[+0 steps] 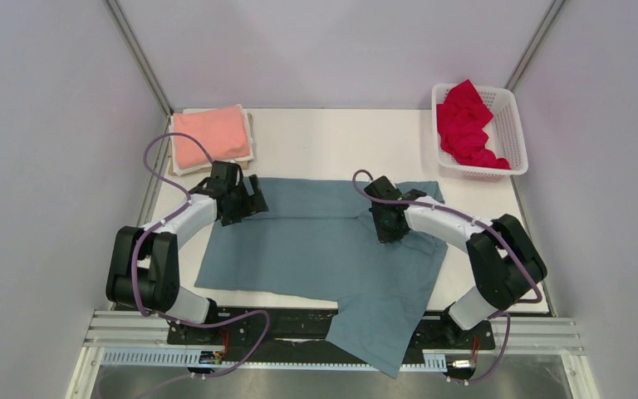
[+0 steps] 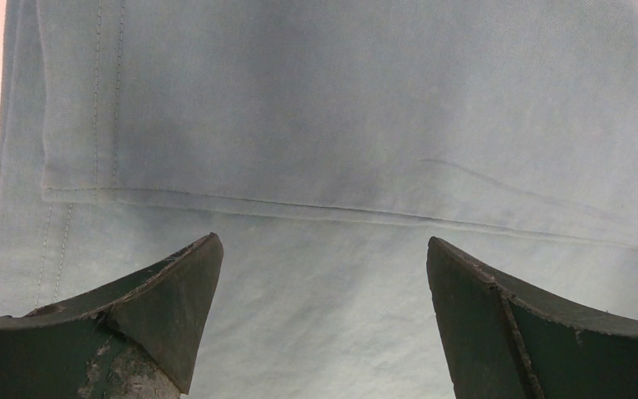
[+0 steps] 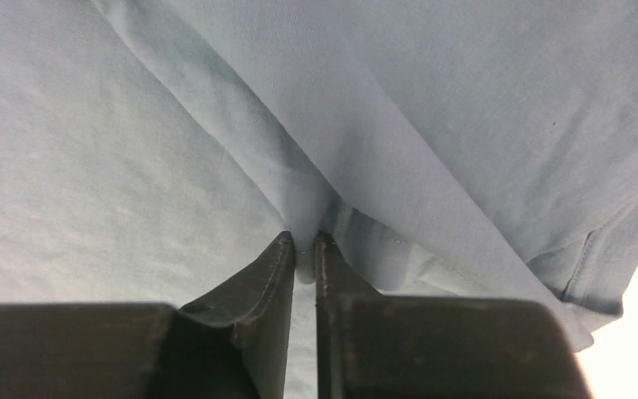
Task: Fold and stack the t-shirts
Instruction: Fold the flattened tshirt in 1/3 of the way, then grab the side of the flattened tshirt closest away from the robot with both arms
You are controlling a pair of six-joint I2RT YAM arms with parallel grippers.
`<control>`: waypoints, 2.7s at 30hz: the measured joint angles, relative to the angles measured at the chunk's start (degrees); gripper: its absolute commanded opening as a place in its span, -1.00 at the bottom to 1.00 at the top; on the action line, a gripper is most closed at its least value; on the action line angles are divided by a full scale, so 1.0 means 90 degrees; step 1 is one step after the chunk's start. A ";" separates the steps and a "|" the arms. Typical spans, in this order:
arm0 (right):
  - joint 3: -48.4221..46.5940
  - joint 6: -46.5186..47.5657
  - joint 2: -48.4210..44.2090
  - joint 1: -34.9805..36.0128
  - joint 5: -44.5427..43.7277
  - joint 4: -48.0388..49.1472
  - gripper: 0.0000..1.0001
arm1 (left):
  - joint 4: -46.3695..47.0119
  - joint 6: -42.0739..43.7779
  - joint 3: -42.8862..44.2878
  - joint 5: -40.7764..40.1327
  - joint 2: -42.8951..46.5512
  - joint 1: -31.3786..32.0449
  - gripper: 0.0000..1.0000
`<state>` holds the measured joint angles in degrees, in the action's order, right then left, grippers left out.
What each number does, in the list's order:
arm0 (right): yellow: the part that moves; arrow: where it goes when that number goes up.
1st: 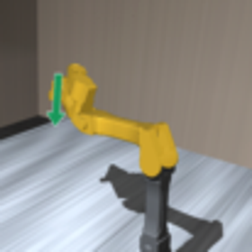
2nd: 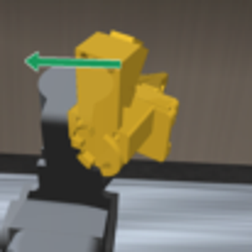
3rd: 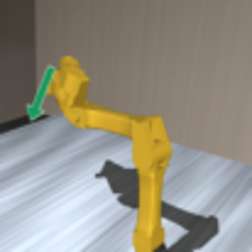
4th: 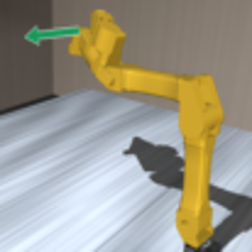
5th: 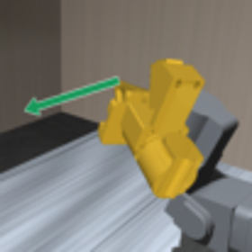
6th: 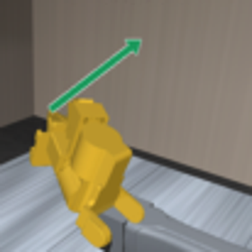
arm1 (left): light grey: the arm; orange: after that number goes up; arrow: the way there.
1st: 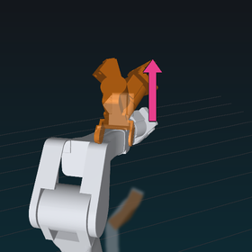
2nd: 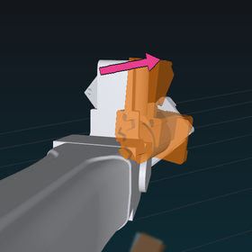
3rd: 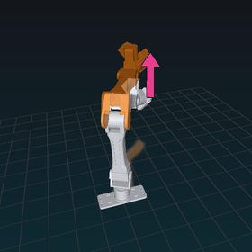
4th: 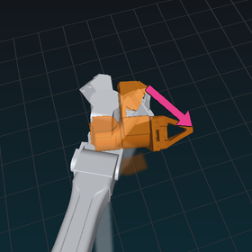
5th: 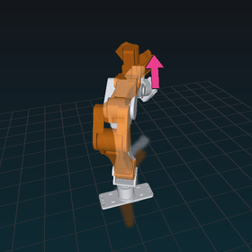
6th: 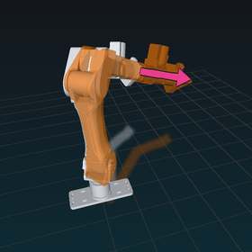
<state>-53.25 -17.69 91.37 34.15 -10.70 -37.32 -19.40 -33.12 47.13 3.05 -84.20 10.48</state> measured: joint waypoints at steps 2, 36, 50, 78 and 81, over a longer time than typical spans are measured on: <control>-0.0005 -0.0015 -0.0148 0.0000 0.0046 -0.0049 -0.83 | 0.0000 0.0000 0.0000 0.0010 0.0000 0.0000 1.00; -0.0670 -0.1035 -0.0401 -0.1948 0.0799 0.0119 1.00 | 0.0034 0.0000 0.1319 0.0061 -0.0726 -0.0002 1.00; -0.2273 -0.0682 0.2045 -0.2492 0.0478 0.0736 1.00 | -0.0012 -0.0141 0.2045 -0.0068 -0.2183 -0.0328 1.00; 0.0007 -0.0510 -0.1950 -0.1700 0.0236 0.1248 1.00 | -0.3077 -0.2399 -0.0595 -0.2518 0.3313 0.0527 1.00; 0.0342 -0.0641 -0.1991 -0.1727 0.0357 0.1178 1.00 | -0.3602 -0.3104 -0.1683 -0.2540 0.4401 0.0527 1.00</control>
<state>-50.17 -23.46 73.45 18.61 -7.49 -26.72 -51.81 -61.06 31.99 -19.81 -44.60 15.22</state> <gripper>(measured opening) 0.998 1.000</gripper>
